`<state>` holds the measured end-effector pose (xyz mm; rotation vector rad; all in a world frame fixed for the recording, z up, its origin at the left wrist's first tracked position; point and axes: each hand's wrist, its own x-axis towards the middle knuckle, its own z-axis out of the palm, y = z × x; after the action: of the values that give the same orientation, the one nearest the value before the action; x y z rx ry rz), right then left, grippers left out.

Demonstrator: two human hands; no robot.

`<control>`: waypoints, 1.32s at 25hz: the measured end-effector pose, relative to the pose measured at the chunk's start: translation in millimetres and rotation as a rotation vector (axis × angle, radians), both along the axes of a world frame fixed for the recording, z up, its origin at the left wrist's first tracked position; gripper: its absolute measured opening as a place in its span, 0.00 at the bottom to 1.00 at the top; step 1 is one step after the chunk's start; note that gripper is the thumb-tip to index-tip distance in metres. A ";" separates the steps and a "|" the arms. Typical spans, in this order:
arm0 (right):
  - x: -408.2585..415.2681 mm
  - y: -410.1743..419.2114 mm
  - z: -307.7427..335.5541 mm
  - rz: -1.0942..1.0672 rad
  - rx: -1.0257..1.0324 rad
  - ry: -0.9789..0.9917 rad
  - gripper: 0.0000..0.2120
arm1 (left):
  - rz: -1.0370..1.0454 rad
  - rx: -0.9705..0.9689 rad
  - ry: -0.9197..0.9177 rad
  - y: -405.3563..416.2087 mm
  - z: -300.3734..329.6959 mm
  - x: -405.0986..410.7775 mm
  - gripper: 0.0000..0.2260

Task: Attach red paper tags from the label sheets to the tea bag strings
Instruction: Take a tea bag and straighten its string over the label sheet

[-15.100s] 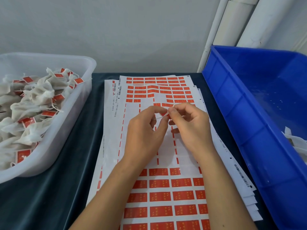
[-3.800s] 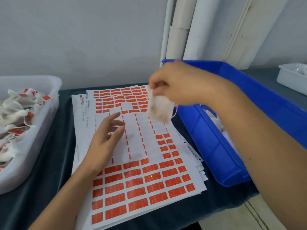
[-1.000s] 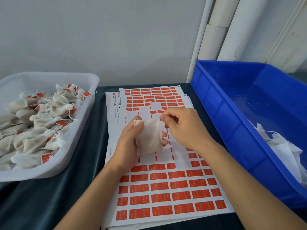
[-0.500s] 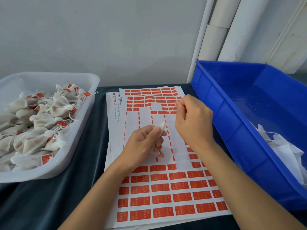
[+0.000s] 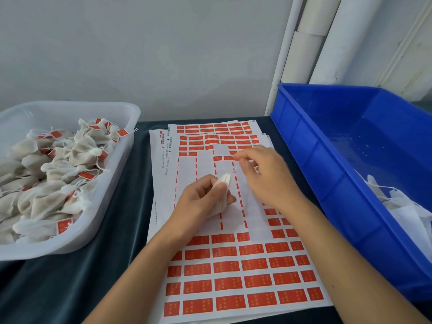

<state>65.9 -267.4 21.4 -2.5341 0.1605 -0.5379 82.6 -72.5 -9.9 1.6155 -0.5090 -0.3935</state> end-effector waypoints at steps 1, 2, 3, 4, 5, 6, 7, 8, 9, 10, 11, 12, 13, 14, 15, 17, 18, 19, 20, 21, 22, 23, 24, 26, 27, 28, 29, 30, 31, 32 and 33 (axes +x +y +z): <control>-1.5 -1.6 -2.3 0.085 0.013 0.115 0.15 | 0.013 -0.010 -0.007 0.2 0.1 0.4 0.15; -4.2 -2.4 -4.3 0.151 0.036 0.176 0.20 | 0.026 -0.023 -0.011 -0.5 0.2 0.8 0.15; -7.0 -1.5 -5.3 0.210 0.082 0.194 0.23 | 0.039 -0.034 -0.011 -0.7 0.2 1.1 0.14; -9.2 0.9 -5.4 0.268 0.148 0.184 0.24 | 0.049 -0.044 -0.008 -0.8 0.0 1.8 0.14; -10.8 3.3 -5.7 0.316 0.215 0.166 0.21 | 0.056 -0.052 -0.002 -0.6 0.0 2.6 0.13; -11.4 5.6 -5.8 0.347 0.256 0.146 0.17 | 0.059 -0.059 0.003 -0.6 -0.2 3.2 0.12; -11.6 7.5 -5.0 0.353 0.269 0.117 0.12 | 0.058 -0.065 0.008 -0.5 0.2 3.4 0.12; -11.4 8.6 -3.2 0.343 0.272 0.082 0.08 | 0.055 -0.064 0.006 -0.4 0.0 3.5 0.13; -11.4 8.6 -0.6 0.331 0.274 0.047 0.06 | 0.052 -0.049 -0.001 -0.6 0.0 3.3 0.14; -11.5 8.6 2.2 0.329 0.282 0.018 0.04 | 0.048 -0.025 -0.012 -0.4 0.2 3.1 0.15; -11.8 8.5 4.4 0.332 0.286 0.004 0.04 | 0.041 -0.003 -0.017 0.0 0.5 2.7 0.16; -13.0 8.4 5.9 0.339 0.288 0.006 0.05 | 0.034 0.010 -0.013 -0.1 0.8 2.4 0.16; -14.3 8.4 7.0 0.344 0.285 0.018 0.05 | 0.031 0.020 -0.004 -0.6 1.5 1.9 0.17; -15.1 8.8 7.8 0.345 0.278 0.031 0.06 | 0.027 0.029 -0.001 -0.9 1.8 1.7 0.19; -15.9 9.2 8.6 0.342 0.268 0.035 0.06 | 0.024 0.038 -0.010 -0.7 1.8 1.7 0.19; -16.8 10.1 10.1 0.315 0.246 0.003 0.07 | 0.019 0.053 -0.058 -0.7 2.3 1.2 0.18; -17.1 10.6 10.9 0.298 0.245 -0.023 0.09 | 0.016 0.050 -0.079 -0.6 3.0 1.2 0.18; -17.5 10.8 11.6 0.282 0.254 -0.047 0.10 | 0.015 0.040 -0.092 -0.5 3.4 1.5 0.18; -17.9 11.0 11.8 0.270 0.268 -0.063 0.10 | 0.016 0.027 -0.098 -0.2 2.9 2.5 0.19; -18.3 11.4 12.0 0.262 0.282 -0.074 0.10 | 0.019 0.014 -0.097 0.5 2.2 3.4 0.20; -18.9 12.0 12.0 0.257 0.291 -0.082 0.09 | 0.018 -0.001 -0.085 1.2 1.2 4.0 0.21; -19.3 12.4 12.3 0.255 0.300 -0.088 0.08 | 0.011 -0.022 -0.059 2.2 0.4 4.2 0.21; -19.4 12.6 12.8 0.258 0.311 -0.091 0.07 | 0.000 -0.044 -0.024 3.0 -0.2 4.1 0.22; -18.5 13.0 14.2 0.261 0.320 -0.078 0.06 | -0.016 -0.086 0.033 4.2 0.0 3.9 0.21; -18.2 13.2 14.7 0.258 0.311 -0.069 0.06 | -0.019 -0.105 0.049 4.6 0.1 4.1 0.20; -17.9 13.2 14.9 0.252 0.297 -0.067 0.06 | -0.020 -0.117 0.059 4.5 0.2 4.6 0.18; -17.8 12.8 14.8 0.241 0.282 -0.073 0.06 | -0.024 -0.113 0.066 4.3 0.8 4.8 0.16; -17.6 11.9 14.4 0.225 0.271 -0.087 0.06 | -0.030 -0.088 0.068 3.8 1.2 4.7 0.16; -17.5 10.0 13.9 0.205 0.258 -0.103 0.07 | -0.042 -0.051 0.066 3.3 1.5 4.2 0.15; -17.3 7.8 13.3 0.185 0.239 -0.115 0.09 | -0.054 -0.013 0.061 2.5 1.4 3.4 0.16; -16.8 5.8 12.3 0.164 0.206 -0.116 0.10 | -0.059 0.019 0.056 2.3 1.7 2.8 0.16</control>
<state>49.1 -261.6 33.7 -2.2849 -0.0337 -0.5704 85.4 -70.2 -8.2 1.6061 -0.5124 -0.4879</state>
